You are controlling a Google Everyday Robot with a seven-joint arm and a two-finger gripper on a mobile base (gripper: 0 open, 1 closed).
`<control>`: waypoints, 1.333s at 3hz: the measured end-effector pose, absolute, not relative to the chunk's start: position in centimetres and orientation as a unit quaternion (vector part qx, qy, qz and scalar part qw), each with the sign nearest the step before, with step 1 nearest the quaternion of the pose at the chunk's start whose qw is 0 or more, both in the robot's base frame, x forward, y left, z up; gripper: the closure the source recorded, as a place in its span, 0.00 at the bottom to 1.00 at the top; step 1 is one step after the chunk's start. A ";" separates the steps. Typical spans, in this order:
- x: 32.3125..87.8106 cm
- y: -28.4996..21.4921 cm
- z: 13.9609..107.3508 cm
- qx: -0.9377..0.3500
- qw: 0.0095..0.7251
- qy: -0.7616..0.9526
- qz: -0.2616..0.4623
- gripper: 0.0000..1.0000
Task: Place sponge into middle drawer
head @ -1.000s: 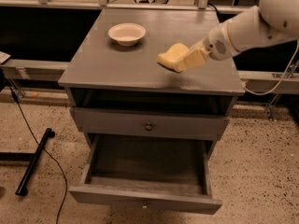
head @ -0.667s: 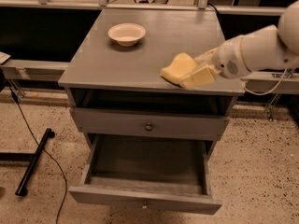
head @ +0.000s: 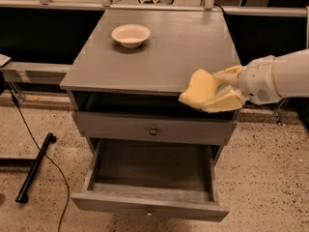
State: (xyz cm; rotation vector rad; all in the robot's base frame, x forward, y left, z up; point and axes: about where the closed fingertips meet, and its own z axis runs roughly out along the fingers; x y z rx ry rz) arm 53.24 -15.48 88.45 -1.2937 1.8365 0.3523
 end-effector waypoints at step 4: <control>46.0 -14.4 69.6 -0.525 0.354 0.750 0.193 1.00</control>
Offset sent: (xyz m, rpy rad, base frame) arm -0.0653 -0.0098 -0.1632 0.0208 0.2231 0.1029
